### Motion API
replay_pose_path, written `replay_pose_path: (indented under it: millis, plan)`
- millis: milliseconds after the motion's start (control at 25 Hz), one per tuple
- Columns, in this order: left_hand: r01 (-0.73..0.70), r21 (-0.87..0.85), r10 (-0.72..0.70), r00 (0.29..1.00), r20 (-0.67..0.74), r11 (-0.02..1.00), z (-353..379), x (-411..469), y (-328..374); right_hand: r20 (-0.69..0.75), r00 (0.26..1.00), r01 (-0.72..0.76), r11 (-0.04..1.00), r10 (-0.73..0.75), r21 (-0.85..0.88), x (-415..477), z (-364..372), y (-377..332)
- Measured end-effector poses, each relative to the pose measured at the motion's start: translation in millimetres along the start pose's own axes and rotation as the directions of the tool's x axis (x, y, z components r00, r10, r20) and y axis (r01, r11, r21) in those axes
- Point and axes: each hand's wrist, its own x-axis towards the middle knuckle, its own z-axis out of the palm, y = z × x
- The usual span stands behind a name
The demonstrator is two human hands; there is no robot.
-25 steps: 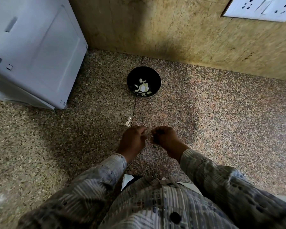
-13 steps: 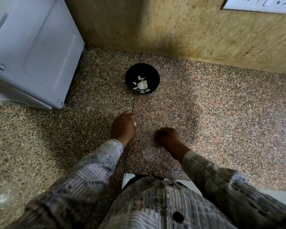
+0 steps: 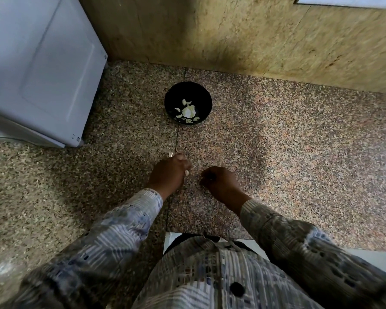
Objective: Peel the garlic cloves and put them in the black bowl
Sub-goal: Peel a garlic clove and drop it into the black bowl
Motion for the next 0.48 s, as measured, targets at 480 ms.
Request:
replay_pose_path:
  millis: [480]
  plan:
    - [0.227, -0.565, -0.230, 0.971, 0.066, 0.794, 23, -15, 26, -0.089, 0.973, 0.218, 0.976, -0.215, 0.020, -2, 0, -6]
